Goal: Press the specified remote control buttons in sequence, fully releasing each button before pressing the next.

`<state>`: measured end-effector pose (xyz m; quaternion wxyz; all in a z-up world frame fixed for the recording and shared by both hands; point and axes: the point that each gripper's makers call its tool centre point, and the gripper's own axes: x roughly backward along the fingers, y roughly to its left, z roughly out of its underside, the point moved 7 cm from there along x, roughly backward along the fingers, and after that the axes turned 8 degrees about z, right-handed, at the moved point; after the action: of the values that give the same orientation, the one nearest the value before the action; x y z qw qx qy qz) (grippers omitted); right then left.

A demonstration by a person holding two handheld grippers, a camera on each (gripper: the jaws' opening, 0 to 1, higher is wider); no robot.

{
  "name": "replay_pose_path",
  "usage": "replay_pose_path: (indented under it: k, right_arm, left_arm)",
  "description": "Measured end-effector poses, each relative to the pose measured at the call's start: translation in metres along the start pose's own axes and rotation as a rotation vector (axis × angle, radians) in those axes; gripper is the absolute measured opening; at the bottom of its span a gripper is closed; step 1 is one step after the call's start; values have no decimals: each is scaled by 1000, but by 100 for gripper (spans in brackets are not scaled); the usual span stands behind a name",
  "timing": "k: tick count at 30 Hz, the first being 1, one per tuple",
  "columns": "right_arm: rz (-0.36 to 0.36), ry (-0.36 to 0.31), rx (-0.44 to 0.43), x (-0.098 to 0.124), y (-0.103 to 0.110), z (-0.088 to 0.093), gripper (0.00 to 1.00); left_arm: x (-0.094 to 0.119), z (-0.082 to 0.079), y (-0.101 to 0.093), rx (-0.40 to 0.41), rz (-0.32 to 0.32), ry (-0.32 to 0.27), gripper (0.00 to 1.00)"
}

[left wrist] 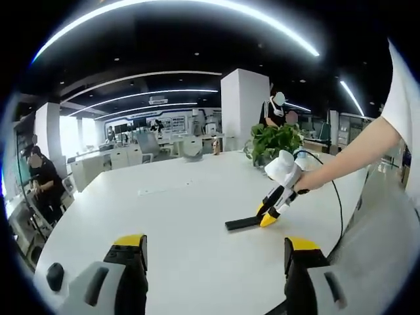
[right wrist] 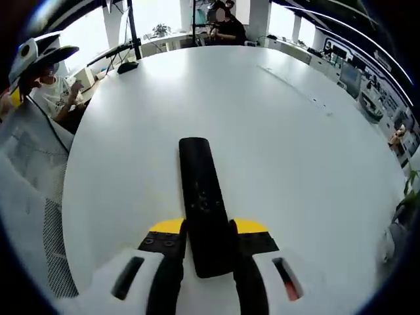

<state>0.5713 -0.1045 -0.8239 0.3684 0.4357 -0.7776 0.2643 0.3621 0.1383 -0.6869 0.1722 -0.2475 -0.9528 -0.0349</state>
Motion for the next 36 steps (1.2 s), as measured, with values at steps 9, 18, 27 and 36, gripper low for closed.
replay_pose_path:
  k: [9,18,27,36]
  right_arm:
    - [98,-174,-278,15,-7,-10,59]
    - [171,-375,-411,60,-17,-21,88]
    - [220,-491,-440,99,-6,-25,100]
    - [236,-565,-412,137,17,-30,100]
  left_arm:
    - [0,-1,1,7,-2,-7,89]
    - [0,-2,1,11,0,-19,89]
    - [0,-3,-1,15,15,-25,89]
    - [1,-3,-1,22,19,-34,89]
